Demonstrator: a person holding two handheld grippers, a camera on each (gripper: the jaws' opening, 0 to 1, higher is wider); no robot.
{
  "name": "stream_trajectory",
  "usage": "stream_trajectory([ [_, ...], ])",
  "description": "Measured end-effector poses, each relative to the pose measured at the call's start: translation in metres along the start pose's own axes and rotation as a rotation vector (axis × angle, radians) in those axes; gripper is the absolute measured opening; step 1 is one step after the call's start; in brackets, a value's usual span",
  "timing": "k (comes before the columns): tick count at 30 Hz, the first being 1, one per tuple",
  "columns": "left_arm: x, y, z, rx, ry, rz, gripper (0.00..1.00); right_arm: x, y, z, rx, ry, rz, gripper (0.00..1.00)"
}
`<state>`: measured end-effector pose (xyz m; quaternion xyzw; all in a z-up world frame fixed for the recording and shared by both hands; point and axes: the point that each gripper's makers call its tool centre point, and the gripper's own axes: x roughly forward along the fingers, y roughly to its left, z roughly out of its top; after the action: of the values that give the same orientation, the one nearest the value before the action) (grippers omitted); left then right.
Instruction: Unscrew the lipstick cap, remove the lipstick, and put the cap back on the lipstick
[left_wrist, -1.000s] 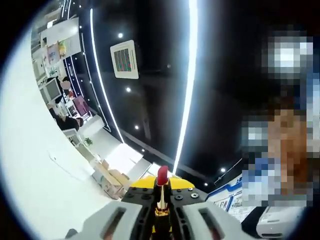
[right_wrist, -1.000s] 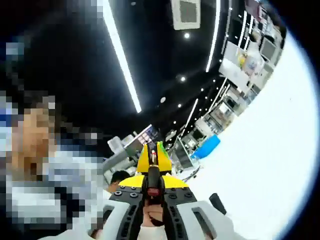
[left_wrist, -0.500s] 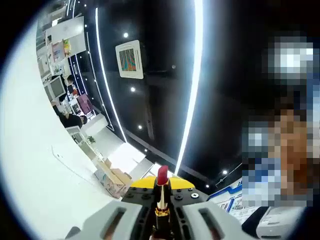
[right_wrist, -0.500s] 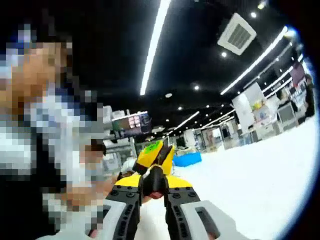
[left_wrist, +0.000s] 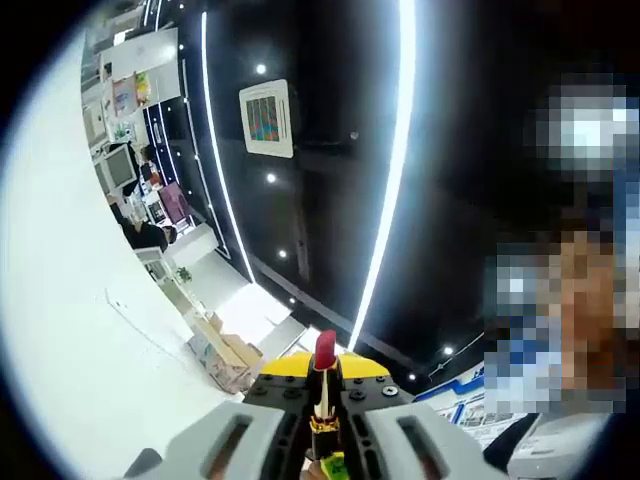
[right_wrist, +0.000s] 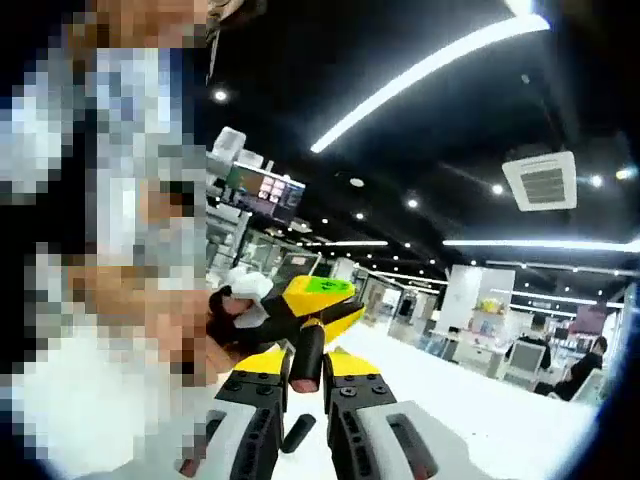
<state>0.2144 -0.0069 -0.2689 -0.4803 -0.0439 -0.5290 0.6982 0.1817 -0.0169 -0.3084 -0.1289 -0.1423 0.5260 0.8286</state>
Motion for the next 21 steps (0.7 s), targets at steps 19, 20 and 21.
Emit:
stream_trajectory([
  [19, 0.001, -0.003, -0.003, 0.010, 0.005, -0.009, 0.09, -0.006, -0.013, 0.001, 0.714, -0.146, 0.102, 0.10],
  [20, 0.001, -0.003, -0.003, 0.009, 0.005, -0.009, 0.09, -0.006, -0.013, 0.001, 0.759, -0.156, 0.110, 0.10],
  [21, 0.001, -0.003, -0.003, 0.010, 0.006, -0.010, 0.09, -0.006, -0.014, 0.001, 0.801, -0.166, 0.118, 0.10],
])
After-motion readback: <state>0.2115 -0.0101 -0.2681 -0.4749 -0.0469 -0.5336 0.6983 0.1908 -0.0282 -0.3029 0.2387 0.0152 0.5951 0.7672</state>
